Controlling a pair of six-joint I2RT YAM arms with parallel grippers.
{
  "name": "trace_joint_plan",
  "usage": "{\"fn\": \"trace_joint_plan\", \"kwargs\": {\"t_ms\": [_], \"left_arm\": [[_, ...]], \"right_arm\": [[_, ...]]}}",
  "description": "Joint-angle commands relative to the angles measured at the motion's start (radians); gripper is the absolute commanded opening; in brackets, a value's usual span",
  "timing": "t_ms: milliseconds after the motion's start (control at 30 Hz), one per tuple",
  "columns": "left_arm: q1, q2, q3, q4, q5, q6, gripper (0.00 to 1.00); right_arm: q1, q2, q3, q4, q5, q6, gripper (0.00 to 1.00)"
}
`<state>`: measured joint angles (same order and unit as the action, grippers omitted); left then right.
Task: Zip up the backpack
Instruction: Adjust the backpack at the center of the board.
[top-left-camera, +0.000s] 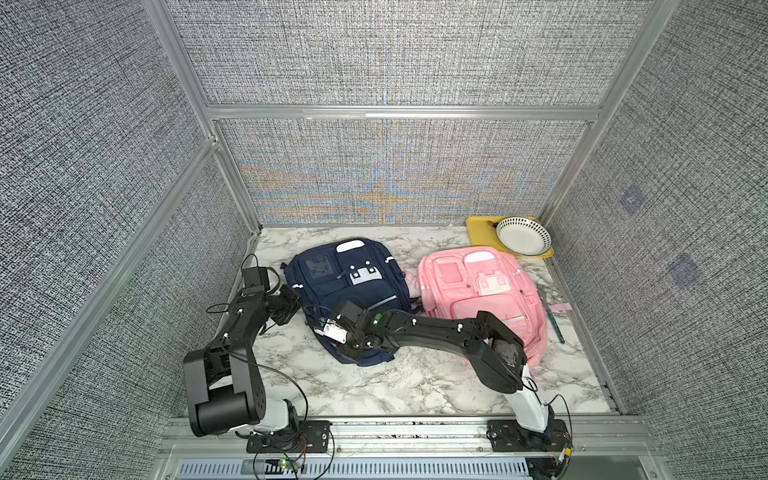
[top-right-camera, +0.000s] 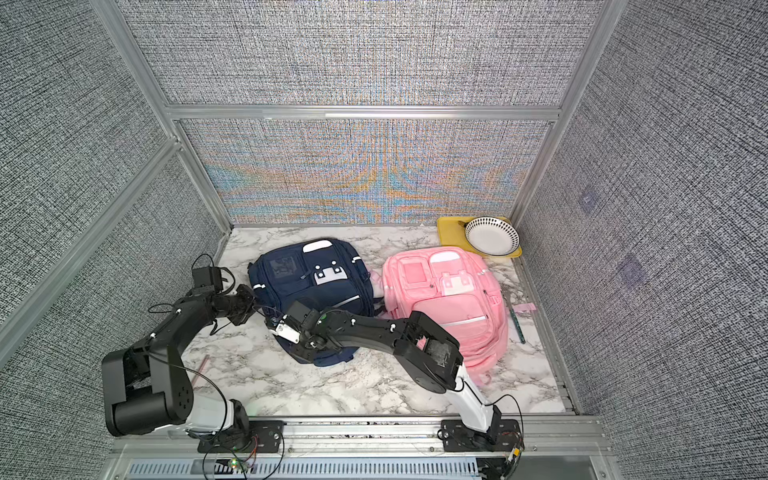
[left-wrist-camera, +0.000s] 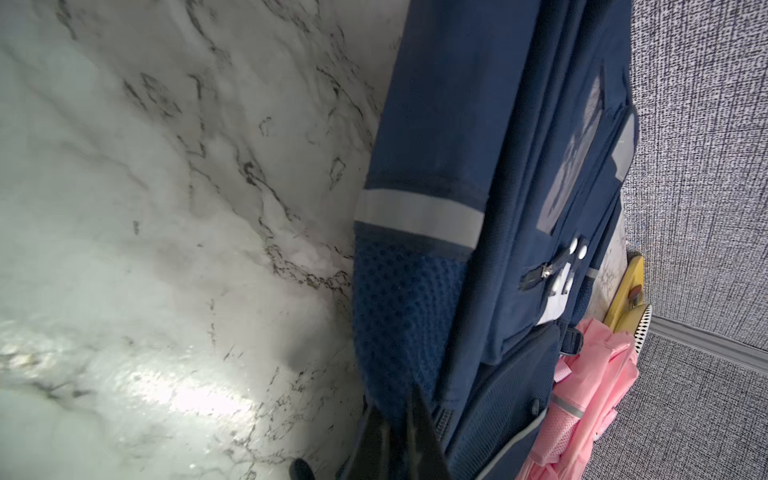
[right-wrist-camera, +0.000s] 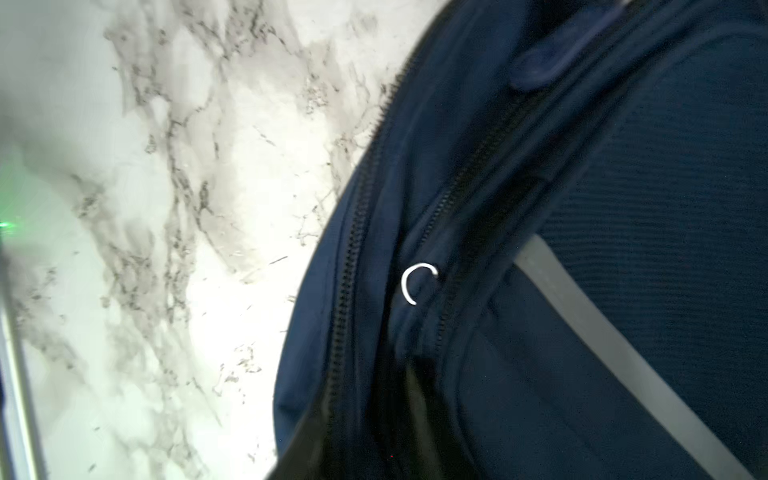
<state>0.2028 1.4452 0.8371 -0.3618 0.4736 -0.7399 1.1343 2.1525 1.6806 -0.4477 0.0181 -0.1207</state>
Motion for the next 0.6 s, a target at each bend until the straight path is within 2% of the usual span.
{"fn": "trace_joint_plan", "kwargs": {"t_ms": [0, 167, 267, 433, 567], "left_arm": [[0.0, -0.011, -0.004, 0.017, 0.051, 0.004, 0.0], [0.0, -0.006, -0.011, 0.011, 0.058, 0.013, 0.0], [0.0, -0.008, -0.019, 0.013, 0.054, 0.011, 0.0], [0.0, -0.004, -0.046, 0.059, 0.088, -0.024, 0.0], [0.001, 0.013, -0.064, 0.109, 0.144, -0.064, 0.0]], "right_arm": [[0.0, 0.011, 0.033, -0.019, 0.249, 0.065, 0.04], [0.018, -0.023, 0.029, 0.006, 0.478, 0.115, 0.01], [0.04, -0.09, -0.027, 0.073, 0.6, 0.126, 0.01], [0.095, -0.2, -0.267, 0.414, 0.826, 0.075, 0.0], [0.106, -0.246, -0.421, 0.672, 0.896, 0.04, 0.0]]}}
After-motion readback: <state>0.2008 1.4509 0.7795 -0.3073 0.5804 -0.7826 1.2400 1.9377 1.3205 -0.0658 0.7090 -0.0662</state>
